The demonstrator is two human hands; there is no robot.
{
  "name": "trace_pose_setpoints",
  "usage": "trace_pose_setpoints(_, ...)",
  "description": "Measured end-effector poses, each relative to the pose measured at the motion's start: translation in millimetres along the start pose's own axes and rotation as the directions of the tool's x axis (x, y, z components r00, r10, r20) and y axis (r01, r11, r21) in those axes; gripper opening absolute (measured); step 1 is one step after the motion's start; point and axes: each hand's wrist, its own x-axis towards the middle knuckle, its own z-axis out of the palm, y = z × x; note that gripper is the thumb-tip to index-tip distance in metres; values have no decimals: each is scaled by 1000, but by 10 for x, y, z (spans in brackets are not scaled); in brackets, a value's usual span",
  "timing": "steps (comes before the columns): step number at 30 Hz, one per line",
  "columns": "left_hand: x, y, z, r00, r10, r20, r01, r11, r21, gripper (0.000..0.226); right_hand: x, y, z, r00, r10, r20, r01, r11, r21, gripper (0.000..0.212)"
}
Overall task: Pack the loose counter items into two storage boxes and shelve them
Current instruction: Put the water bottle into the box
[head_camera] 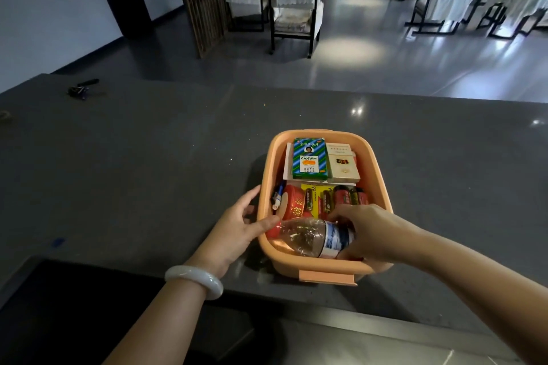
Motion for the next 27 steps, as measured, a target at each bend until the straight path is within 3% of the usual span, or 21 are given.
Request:
trace_pose_setpoints(6, 27, 6, -8, 999, 30, -33, -29, 999, 43, 83, -4, -36, 37, 999, 8, -38, -10, 999, -37, 44)
trace_pose_setpoints(14, 52, -69, 28, 999, 35, -39, -36, 999, -40, 78, -6, -52, 108, 997, -13, -74, 4, 992, -123, 47)
trace_pose_setpoints(19, 47, -111, 40, 999, 34, -25, -36, 994, -101, 77, -11, 11, 103, 999, 25, -33, -27, 998, -62, 34)
trace_pose_setpoints(27, -23, -108, 39, 1000, 26, -7, -27, 980, -197, 88, 5, 34, 105, 998, 57, -19, -57, 998, -7, 31)
